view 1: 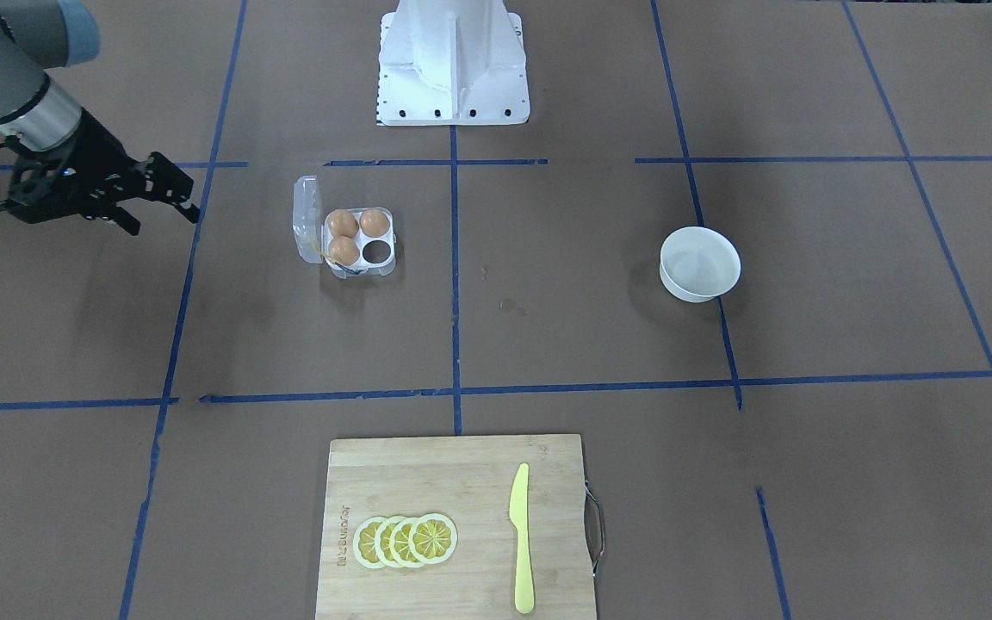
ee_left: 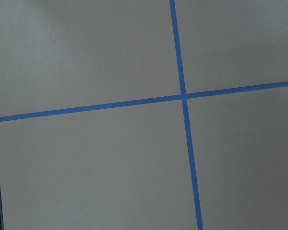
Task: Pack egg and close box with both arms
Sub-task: 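Move the right gripper to the open clear carton lid, then push the clear lid down over the eggs with the right gripper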
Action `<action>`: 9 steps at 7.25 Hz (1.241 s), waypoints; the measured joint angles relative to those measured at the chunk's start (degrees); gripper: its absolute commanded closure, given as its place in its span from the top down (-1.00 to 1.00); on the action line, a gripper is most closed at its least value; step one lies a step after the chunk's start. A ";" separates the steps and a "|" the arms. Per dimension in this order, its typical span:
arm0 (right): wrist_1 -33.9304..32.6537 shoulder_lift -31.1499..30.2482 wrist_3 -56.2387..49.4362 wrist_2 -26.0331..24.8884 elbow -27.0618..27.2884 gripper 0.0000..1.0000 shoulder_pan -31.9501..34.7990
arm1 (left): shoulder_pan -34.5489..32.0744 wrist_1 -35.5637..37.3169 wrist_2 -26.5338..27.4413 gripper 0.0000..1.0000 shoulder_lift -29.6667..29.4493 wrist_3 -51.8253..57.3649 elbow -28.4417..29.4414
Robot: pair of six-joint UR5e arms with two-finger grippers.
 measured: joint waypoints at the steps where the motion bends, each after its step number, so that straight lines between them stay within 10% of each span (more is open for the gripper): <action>1: -0.15 3.43 2.50 -2.68 -1.06 1.00 -3.47 | 0.00 -0.15 0.01 1.00 0.00 0.01 0.00; 9: -10.93 14.34 7.00 -5.81 -1.76 1.00 -5.67 | 0.16 -0.54 0.16 1.00 0.00 0.10 -0.09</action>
